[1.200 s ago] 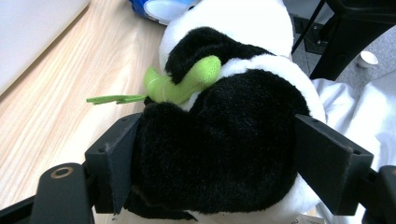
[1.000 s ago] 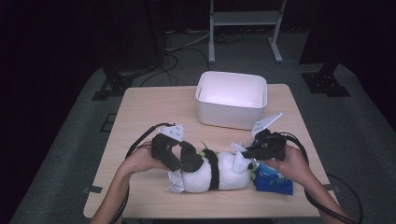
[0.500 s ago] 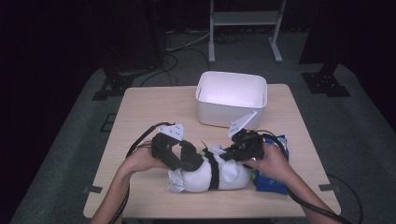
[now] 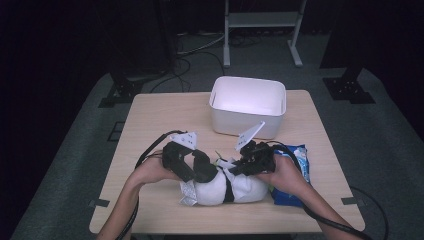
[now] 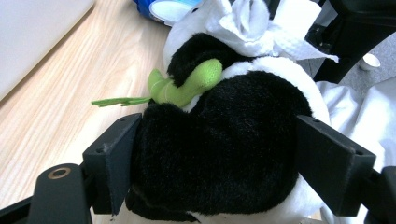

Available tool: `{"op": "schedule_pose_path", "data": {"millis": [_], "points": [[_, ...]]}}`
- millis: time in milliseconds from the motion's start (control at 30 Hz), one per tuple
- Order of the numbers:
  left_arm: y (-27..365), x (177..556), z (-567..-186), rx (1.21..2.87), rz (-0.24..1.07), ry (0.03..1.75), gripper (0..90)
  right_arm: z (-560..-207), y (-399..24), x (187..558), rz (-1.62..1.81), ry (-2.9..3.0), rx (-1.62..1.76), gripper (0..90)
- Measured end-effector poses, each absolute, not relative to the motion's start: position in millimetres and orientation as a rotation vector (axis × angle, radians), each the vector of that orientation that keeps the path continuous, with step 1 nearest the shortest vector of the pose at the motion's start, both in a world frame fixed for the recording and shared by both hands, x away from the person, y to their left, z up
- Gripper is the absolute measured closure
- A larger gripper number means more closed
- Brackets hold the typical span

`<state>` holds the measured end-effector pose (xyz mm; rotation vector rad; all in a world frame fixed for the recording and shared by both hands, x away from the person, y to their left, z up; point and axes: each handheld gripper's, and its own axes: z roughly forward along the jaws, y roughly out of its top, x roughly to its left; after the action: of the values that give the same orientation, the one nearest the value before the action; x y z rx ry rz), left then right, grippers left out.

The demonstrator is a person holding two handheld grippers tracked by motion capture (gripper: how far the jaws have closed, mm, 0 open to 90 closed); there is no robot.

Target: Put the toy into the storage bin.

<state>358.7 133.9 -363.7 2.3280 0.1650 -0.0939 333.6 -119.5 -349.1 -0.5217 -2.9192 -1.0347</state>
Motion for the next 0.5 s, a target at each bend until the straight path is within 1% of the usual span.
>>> {"op": "schedule_pose_path", "data": {"millis": [500], "points": [[135, 356, -363, 2.323, -0.095, 0.156, 18.2, -348, -134, 329, -1.041, -2.921, -0.534, 77.7]]}}
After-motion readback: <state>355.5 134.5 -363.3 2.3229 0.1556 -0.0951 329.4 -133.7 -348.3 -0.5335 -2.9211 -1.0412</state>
